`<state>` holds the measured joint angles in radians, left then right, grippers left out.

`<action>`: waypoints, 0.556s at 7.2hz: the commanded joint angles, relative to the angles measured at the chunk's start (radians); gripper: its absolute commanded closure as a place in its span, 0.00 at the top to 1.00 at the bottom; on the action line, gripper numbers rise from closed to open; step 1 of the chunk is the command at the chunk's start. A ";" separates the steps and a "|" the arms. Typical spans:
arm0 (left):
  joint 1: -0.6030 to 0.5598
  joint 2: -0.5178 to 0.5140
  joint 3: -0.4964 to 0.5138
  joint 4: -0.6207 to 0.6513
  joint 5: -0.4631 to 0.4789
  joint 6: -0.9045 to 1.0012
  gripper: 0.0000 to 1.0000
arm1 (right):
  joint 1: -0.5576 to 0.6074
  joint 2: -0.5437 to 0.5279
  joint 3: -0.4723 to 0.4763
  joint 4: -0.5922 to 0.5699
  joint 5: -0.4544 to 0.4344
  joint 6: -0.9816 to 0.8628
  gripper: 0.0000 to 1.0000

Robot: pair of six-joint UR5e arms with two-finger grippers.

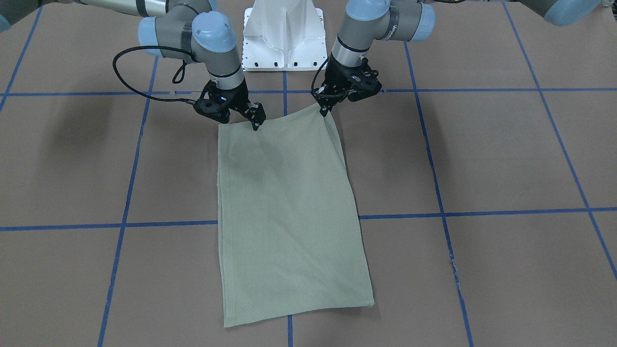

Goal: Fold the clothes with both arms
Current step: 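Lower both grippers and grasp the shirt's nearer corners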

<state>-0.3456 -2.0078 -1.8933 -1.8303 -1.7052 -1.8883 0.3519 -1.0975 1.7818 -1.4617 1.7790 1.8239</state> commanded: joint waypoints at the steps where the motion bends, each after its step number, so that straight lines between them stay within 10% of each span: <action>1: 0.000 0.000 0.000 -0.001 -0.001 0.000 0.00 | -0.014 -0.004 -0.001 0.000 -0.010 0.006 1.00; 3: 0.000 0.000 0.000 -0.001 0.001 0.000 0.00 | -0.017 -0.001 -0.002 -0.003 -0.012 0.008 0.92; 4: 0.000 0.000 0.000 -0.001 0.001 0.000 0.00 | -0.018 -0.001 -0.002 -0.003 -0.010 0.008 0.70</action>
<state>-0.3451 -2.0080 -1.8930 -1.8315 -1.7048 -1.8883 0.3357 -1.0986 1.7800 -1.4640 1.7678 1.8312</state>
